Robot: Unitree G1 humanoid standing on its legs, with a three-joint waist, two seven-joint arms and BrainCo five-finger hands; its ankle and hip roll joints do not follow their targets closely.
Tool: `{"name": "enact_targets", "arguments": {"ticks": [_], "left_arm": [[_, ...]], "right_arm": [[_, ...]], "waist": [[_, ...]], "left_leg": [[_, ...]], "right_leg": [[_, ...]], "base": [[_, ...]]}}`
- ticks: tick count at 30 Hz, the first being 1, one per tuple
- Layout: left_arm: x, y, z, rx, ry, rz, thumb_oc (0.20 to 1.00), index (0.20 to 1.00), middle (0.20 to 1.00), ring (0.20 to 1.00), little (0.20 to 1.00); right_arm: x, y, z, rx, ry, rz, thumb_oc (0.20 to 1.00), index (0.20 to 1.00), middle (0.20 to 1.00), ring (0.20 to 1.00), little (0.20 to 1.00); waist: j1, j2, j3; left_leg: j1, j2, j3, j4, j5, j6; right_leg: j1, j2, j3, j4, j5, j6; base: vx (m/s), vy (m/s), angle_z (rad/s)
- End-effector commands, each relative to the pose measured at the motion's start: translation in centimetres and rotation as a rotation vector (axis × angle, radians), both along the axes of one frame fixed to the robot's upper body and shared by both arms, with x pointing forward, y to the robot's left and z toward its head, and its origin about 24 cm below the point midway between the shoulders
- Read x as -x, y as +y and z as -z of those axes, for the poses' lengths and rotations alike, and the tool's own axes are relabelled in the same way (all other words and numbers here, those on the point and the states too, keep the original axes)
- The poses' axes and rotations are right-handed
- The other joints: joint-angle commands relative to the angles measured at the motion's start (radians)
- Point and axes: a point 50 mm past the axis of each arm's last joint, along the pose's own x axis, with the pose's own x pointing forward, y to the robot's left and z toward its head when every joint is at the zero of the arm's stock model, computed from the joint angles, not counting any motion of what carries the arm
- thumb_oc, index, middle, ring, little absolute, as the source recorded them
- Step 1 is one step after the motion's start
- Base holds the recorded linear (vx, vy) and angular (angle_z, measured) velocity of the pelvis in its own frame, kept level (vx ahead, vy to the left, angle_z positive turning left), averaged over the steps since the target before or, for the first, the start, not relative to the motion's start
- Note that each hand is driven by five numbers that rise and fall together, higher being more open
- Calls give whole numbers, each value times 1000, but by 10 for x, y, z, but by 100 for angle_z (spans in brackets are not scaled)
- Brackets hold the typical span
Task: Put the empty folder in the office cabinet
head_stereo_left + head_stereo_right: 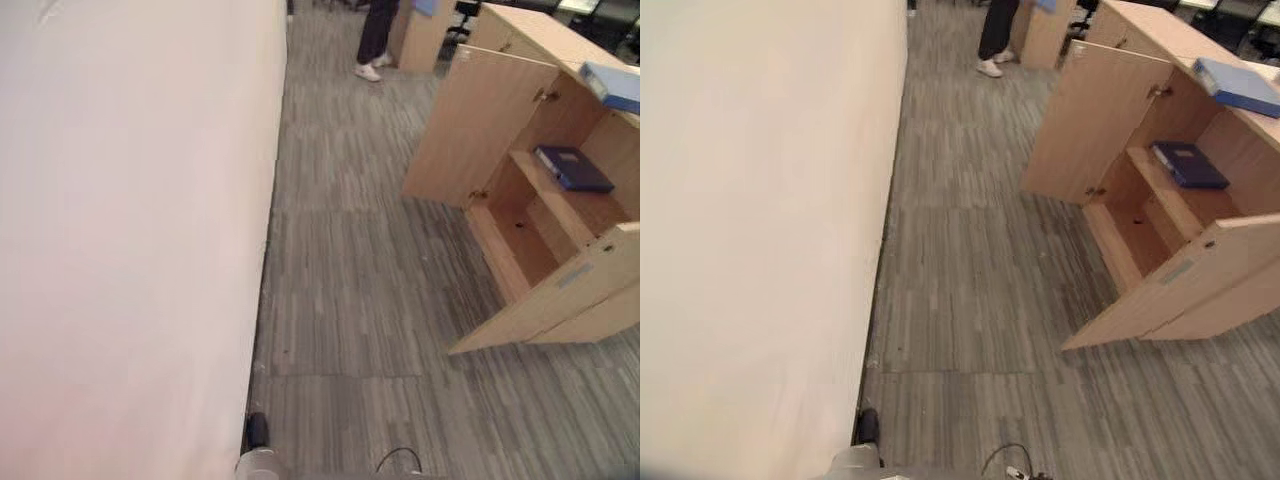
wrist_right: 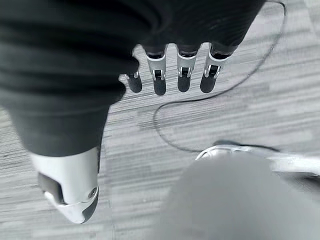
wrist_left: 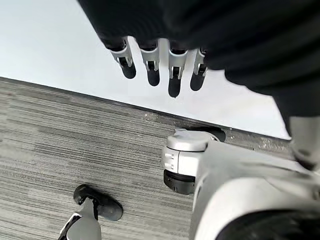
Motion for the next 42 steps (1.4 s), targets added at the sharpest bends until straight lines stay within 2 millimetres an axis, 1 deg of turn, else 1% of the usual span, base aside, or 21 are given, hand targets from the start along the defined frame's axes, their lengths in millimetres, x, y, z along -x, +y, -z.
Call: {"name": "enact_targets", "arguments": {"ticks": [1, 2, 3, 4, 5, 7, 10, 12, 13, 15, 22, 24, 25, 26, 28, 36, 37, 38, 39, 40, 42], "left_arm": [[-52, 21, -11, -134, -172, 46, 1000, 1000, 1000, 1000, 1000], [-60, 19, -12, -135, -182, 106, 1000, 1000, 1000, 1000, 1000], [-58, 19, -11, -136, -176, 120, 1000, 1000, 1000, 1000, 1000], [-58, 18, -11, -135, -176, 120, 1000, 1000, 1000, 1000, 1000], [-57, 26, -13, -146, -174, 115, 1000, 1000, 1000, 1000, 1000], [-65, 24, -14, -147, -190, 170, 1000, 1000, 1000, 1000, 1000], [-61, 20, -12, -132, -160, 194, 1000, 1000, 1000, 1000, 1000], [-62, 16, -11, -117, -158, 215, 1000, 1000, 1000, 1000, 1000], [-62, 16, -11, -117, -158, 215, 1000, 1000, 1000, 1000, 1000], [-61, 10, -9, -97, -147, 236, 1000, 1000, 1000, 1000, 1000], [-46, 11, -7, -96, -105, 229, 1000, 1000, 1000, 1000, 1000], [-40, 10, -6, -94, -91, 214, 1000, 1000, 1000, 1000, 1000], [-33, 9, -5, -87, -75, 195, 1000, 1000, 1000, 1000, 1000], [-34, 9, -5, -86, -77, 195, 1000, 1000, 1000, 1000, 1000], [-35, 10, -5, -91, -80, 181, 1000, 1000, 1000, 1000, 1000], [-44, 4, -5, -77, -97, 231, 1000, 1000, 1000, 1000, 1000], [-53, -1, -5, -60, -120, 242, 1000, 1000, 1000, 1000, 1000], [-54, -1, -5, -55, -128, 236, 1000, 1000, 1000, 1000, 1000], [-59, -1, -6, -63, -153, 202, 1000, 1000, 1000, 1000, 1000], [-58, -2, -6, -61, -154, 194, 1000, 1000, 1000, 1000, 1000], [-55, -1, -6, -64, -158, 174, 1000, 1000, 1000, 1000, 1000]], "right_arm": [[-17, -20, -7, 37, -56, -36, 1000, 1000, 1000, 1000, 1000], [-37, -15, -9, 62, -104, -40, 1000, 1000, 1000, 1000, 1000], [-33, -20, -9, 53, -86, -10, 1000, 1000, 1000, 1000, 1000], [-33, -20, -9, 53, -85, -10, 1000, 1000, 1000, 1000, 1000], [-38, -24, -12, 47, -130, -6, 1000, 1000, 1000, 1000, 1000], [-42, -31, -15, 80, -143, 13, 1000, 1000, 1000, 1000, 1000], [-34, -23, -11, 46, -132, 48, 1000, 1000, 1000, 1000, 1000], [-29, -21, -10, 42, -121, 51, 1000, 1000, 1000, 1000, 1000], [-29, -21, -10, 42, -121, 51, 1000, 1000, 1000, 1000, 1000], [-15, -22, -7, 39, -81, 78, 1000, 1000, 1000, 1000, 1000], [2, -23, -5, 34, -26, 86, 1000, 1000, 1000, 1000, 1000], [5, -24, -4, 34, -17, 74, 1000, 1000, 1000, 1000, 1000], [4, -25, -5, 33, -20, 70, 1000, 1000, 1000, 1000, 1000], [4, -25, -5, 34, -21, 70, 1000, 1000, 1000, 1000, 1000], [-1, -25, -6, 36, -32, 58, 1000, 1000, 1000, 1000, 1000], [-2, -31, -7, 47, -35, 65, 1000, 1000, 1000, 1000, 1000], [0, -33, -7, 53, -26, 68, 1000, 1000, 1000, 1000, 1000], [0, -31, -7, 53, -27, 60, 1000, 1000, 1000, 1000, 1000], [-5, -37, -9, 77, -29, 54, 1000, 1000, 1000, 1000, 1000], [-5, -37, -9, 79, -30, 50, 1000, 1000, 1000, 1000, 1000], [-9, -36, -9, 82, -41, 14, 1000, 1000, 1000, 1000, 1000]], "waist": [[6, 35, -24], [3, 54, -13], [-1, 63, -5], [0, 62, -4], [-22, 76, 11], [-56, 100, 43], [-91, 101, 60], [-102, 94, 63], [-103, 96, 63], [-118, 67, 58], [-126, 26, 41], [-115, 26, 34], [-107, 41, 24], [-108, 36, 25], [-106, 48, 24], [-140, 73, 10], [-165, 70, -2], [-165, 63, 0], [-134, 40, 37], [-126, 31, 41], [-93, 6, 53]], "left_leg": [[-27, -61, -34, 7, -119, -16], [22, -132, -26, 7, -175, 37], [49, -157, -32, 2, -196, 58], [50, -160, -30, 2, -197, 60], [87, -174, -36, -13, -211, 71], [136, -185, -55, -24, -223, 75], [180, -181, -71, -44, -237, 53], [194, -178, -80, -44, -245, 41], [195, -176, -81, -44, -245, 39], [229, -189, -106, -42, -268, 18], [278, -229, -119, -43, -296, 27], [296, -243, -131, -44, -308, 39], [311, -234, -134, -46, -335, 38], [304, -241, -130, -46, -326, 41], [308, -223, -114, -46, -349, 37], [342, -164, -79, -46, -394, 8], [303, -73, -36, 150, -432, -58], [258, -36, -23, 275, -401, -88], [96, 34, -46, 625, -266, -104], [57, 39, -42, 636, -274, -91], [-45, 22, -58, 504, -297, -61]], "right_leg": [[-132, -184, 20, 240, 71, 45], [-194, -255, -1, 411, 179, 48], [-222, -278, -8, 478, 223, 55], [-224, -281, -5, 481, 222, 57], [-283, -283, -32, 542, 215, 51], [-339, -266, -94, 523, 167, 50], [-387, -210, -146, 337, 128, 39], [-387, -179, -166, 213, 137, 41], [-382, -175, -169, 206, 139, 39], [-371, -118, -151, -60, 210, 52], [-364, -114, -68, -197, 321, 71], [-356, -114, -63, -189, 318, 68], [-371, -122, -83, -152, 298, 76], [-379, -130, -90, -149, 306, 68], [-394, -134, -138, -145, 291, 75], [-418, -90, -127, -94, 229, 46], [-376, -21, -123, -90, 143, -8], [-344, 5, -121, -105, 126, -30], [-244, 75, -83, -166, 72, -100], [-222, 79, -74, -180, 65, -105], [-182, 74, -26, -194, 49, -94]], "base": [[217, 575, 12], [334, 727, 23], [235, 566, 17], [240, 377, 59], [255, 342, 69], [274, 317, 47], [159, 77, 38], [93, -16, 28], [139, -50, -9], [217, -84, -21], [138, -43, -3], [210, -42, -12], [172, -54, -17], [188, -85, -12], [127, -112, -6], [206, -183, -11], [392, -522, -20], [619, -883, -25], [350, -536, -17], [390, -443, -56], [241, -40, -120]]}}
